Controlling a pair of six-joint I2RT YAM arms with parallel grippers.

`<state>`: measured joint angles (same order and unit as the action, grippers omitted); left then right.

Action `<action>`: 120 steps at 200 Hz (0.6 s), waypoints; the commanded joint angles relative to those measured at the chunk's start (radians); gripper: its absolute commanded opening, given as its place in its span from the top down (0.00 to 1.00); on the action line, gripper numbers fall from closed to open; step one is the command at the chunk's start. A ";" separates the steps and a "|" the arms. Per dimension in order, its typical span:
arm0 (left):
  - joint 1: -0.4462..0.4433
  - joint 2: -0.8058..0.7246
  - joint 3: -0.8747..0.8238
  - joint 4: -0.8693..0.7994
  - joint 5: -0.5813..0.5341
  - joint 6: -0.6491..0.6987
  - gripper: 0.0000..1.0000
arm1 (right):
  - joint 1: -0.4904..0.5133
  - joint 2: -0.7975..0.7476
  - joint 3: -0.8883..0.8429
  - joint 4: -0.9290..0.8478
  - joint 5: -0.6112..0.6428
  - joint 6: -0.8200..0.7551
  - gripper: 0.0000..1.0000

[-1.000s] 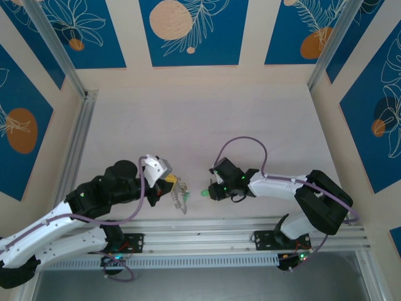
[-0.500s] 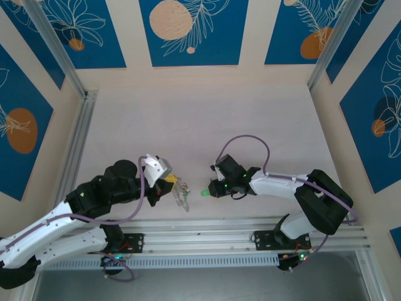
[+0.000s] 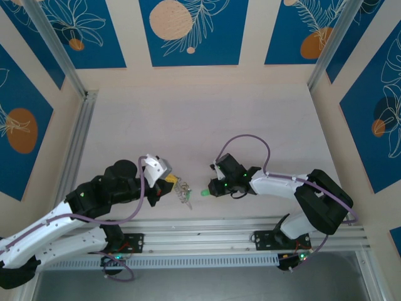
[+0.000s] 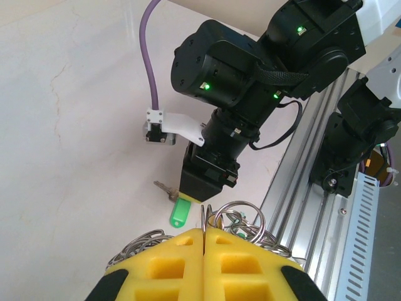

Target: Put the keys on the keyring

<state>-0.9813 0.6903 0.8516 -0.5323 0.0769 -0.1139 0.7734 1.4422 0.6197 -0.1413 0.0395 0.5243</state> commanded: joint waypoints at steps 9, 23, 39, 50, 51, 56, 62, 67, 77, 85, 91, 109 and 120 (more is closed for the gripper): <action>0.015 -0.011 0.010 0.043 0.017 -0.005 1.00 | -0.011 0.010 0.006 0.011 -0.036 -0.002 0.81; 0.016 -0.009 0.010 0.045 0.018 -0.004 1.00 | -0.013 0.016 0.008 0.012 -0.038 -0.005 0.81; 0.015 -0.008 0.012 0.048 0.018 -0.003 1.00 | -0.013 0.021 0.011 0.014 -0.042 -0.007 0.82; 0.014 -0.006 0.013 0.047 0.018 -0.003 1.00 | -0.013 0.027 0.012 0.015 -0.044 -0.007 0.81; 0.015 -0.006 0.014 0.047 0.019 -0.002 1.00 | -0.013 0.026 0.012 0.015 -0.044 -0.007 0.81; 0.015 -0.006 0.015 0.048 0.020 -0.002 1.00 | -0.013 0.028 0.013 0.015 -0.047 -0.009 0.82; 0.017 -0.005 0.017 0.048 0.020 0.000 1.00 | -0.013 0.030 0.015 0.015 -0.048 -0.009 0.82; 0.016 -0.005 0.017 0.047 0.020 -0.001 1.00 | -0.014 0.030 0.014 0.015 -0.049 -0.010 0.82; 0.017 -0.004 0.017 0.048 0.020 0.001 1.00 | -0.014 0.031 0.015 0.018 -0.050 -0.010 0.82; 0.017 -0.003 0.018 0.048 0.021 0.000 1.00 | -0.014 0.031 0.012 0.020 -0.052 -0.009 0.83; 0.016 -0.002 0.018 0.046 0.021 0.001 1.00 | -0.015 0.033 0.015 0.020 -0.054 -0.009 0.84; 0.018 0.000 0.019 0.046 0.021 0.002 1.00 | -0.018 0.032 0.013 0.019 -0.056 -0.011 0.89; 0.018 0.000 0.020 0.046 0.023 0.002 1.00 | -0.019 0.031 0.013 0.022 -0.057 -0.012 0.92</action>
<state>-0.9756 0.6930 0.8516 -0.5323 0.0776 -0.1135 0.7620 1.4647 0.6197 -0.1246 0.0143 0.5220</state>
